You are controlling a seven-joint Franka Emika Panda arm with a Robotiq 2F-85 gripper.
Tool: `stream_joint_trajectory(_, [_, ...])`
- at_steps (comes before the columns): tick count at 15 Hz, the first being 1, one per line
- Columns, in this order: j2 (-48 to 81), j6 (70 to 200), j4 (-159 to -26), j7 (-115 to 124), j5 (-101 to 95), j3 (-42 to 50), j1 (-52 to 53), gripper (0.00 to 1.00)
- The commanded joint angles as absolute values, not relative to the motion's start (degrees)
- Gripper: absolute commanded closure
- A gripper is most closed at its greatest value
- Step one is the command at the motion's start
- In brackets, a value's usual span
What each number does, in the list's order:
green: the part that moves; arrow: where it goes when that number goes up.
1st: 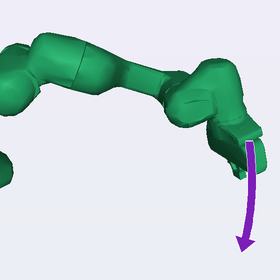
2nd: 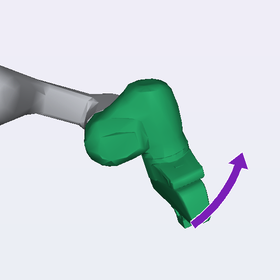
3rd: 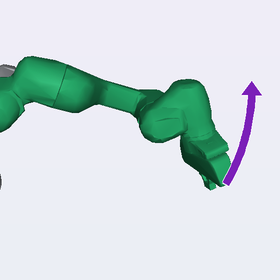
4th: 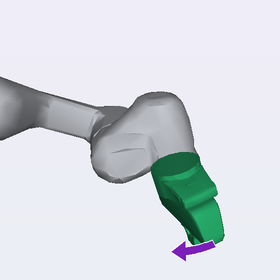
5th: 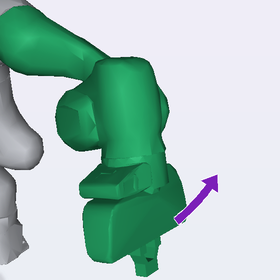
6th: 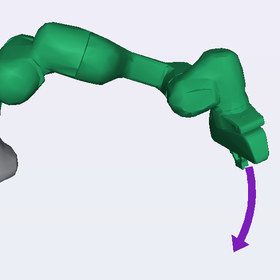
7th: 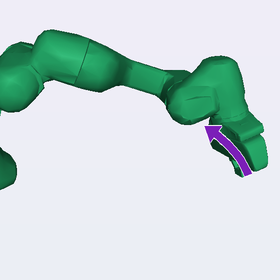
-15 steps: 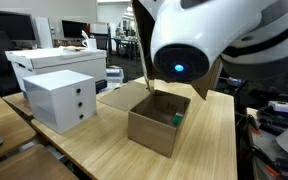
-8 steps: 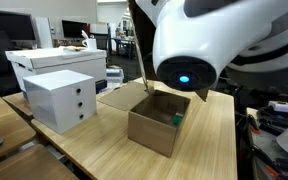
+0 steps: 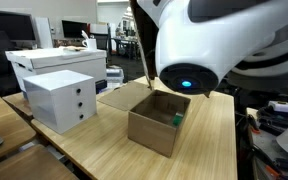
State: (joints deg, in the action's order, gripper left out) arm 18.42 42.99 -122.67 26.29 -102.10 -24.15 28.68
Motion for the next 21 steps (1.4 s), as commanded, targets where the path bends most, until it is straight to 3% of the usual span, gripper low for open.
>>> stream_joint_trajectory(1, [17.0,39.4,-125.0,21.2,-106.0,-23.6,29.5,0.94])
stream_joint_trajectory(21, [16.5,41.2,-125.3,18.1,-105.6,-25.3,29.6,0.94])
